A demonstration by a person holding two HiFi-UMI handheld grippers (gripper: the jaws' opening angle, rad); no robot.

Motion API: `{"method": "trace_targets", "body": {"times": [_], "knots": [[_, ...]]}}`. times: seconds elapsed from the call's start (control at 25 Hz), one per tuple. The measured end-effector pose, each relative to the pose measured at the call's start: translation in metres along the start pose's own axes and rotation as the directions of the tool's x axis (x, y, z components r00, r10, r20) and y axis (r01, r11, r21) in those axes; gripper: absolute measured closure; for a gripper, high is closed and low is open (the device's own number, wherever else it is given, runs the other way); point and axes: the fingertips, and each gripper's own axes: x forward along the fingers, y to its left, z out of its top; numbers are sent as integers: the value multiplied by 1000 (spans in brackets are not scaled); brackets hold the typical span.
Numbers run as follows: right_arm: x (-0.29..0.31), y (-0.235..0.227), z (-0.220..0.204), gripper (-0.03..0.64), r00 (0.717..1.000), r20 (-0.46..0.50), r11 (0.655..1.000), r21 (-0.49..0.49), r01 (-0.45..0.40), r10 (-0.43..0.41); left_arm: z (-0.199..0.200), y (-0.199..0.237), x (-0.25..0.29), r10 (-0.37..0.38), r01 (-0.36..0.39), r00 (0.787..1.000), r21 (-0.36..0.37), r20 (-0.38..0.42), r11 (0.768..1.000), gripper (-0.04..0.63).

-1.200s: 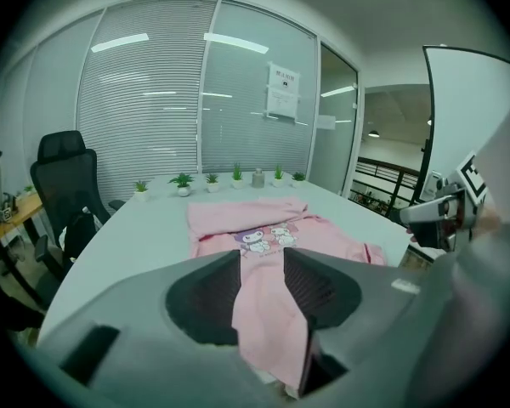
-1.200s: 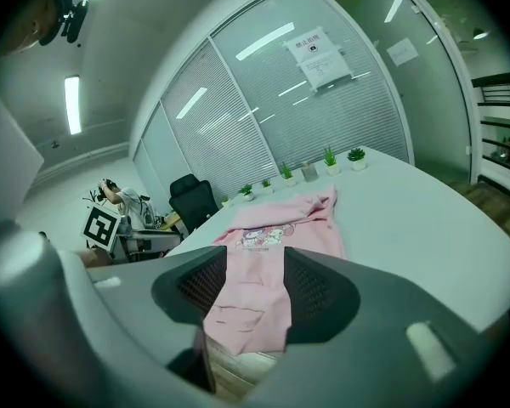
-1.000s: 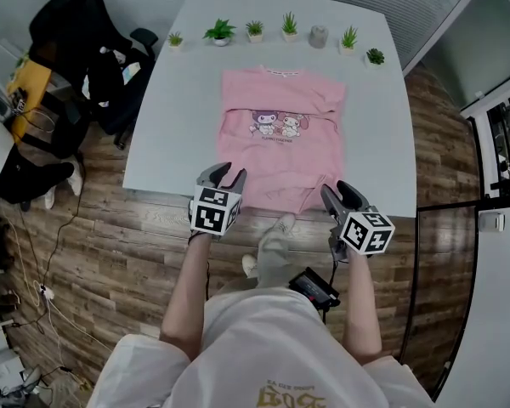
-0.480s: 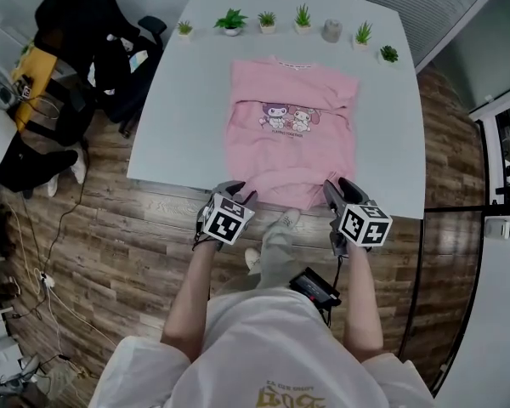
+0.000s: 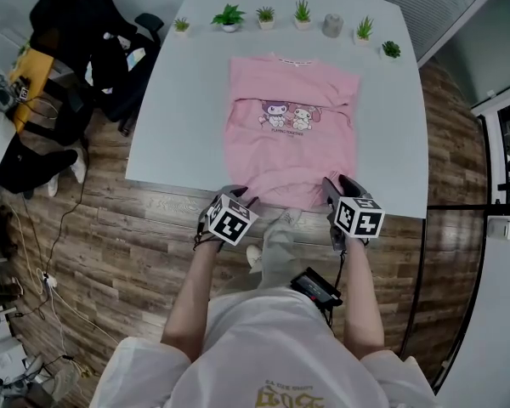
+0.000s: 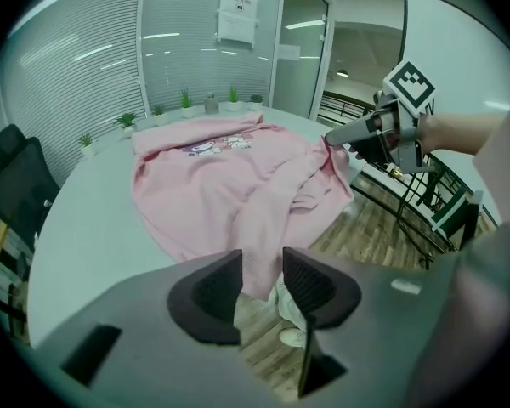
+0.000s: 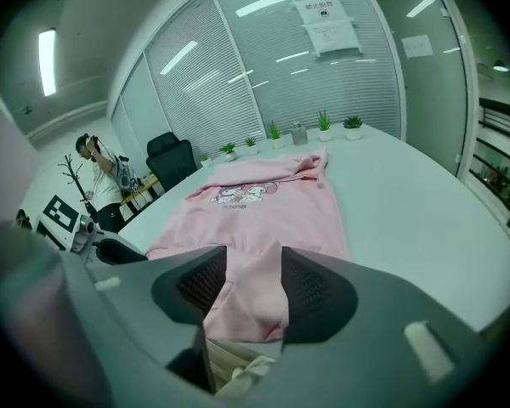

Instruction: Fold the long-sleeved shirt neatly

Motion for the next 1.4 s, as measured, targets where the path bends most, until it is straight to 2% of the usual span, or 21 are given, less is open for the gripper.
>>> {"method": "trace_targets", "body": {"times": [0.16, 0.28, 0.44, 0.56, 0.68, 0.8, 1.08, 1.4], "knots": [[6, -5, -5, 418, 999, -23, 1000, -1, 24, -24, 1, 4, 3, 4, -4, 1000, 1, 1, 1000, 443], [11, -13, -14, 475, 995, -64, 997, -15, 69, -70, 2, 7, 4, 21, -21, 1000, -3, -1, 1000, 462], [14, -21, -24, 591, 989, -97, 994, -31, 107, -110, 4, 11, 5, 42, -42, 999, -26, 2, 999, 483], [11, -21, -24, 597, 990, -82, 993, -27, 112, -113, 3, 15, 4, 66, -65, 998, -52, 18, 997, 509], [4, -23, -20, 598, 992, -56, 994, -10, 111, -111, 3, 17, 3, 93, -92, 995, -42, 25, 995, 549], [-5, -23, -16, 598, 994, -27, 994, 11, 106, -106, 2, 19, 3, 88, -87, 996, -47, 20, 995, 565], [-27, -25, -15, 598, 994, 4, 994, 35, 107, -107, 5, 22, -9, 82, -70, 993, -143, 82, 987, 577], [-49, -15, -21, 598, 995, 23, 995, 30, 98, -99, 7, 27, -34, 117, -92, 984, -182, 134, 979, 577]]}}
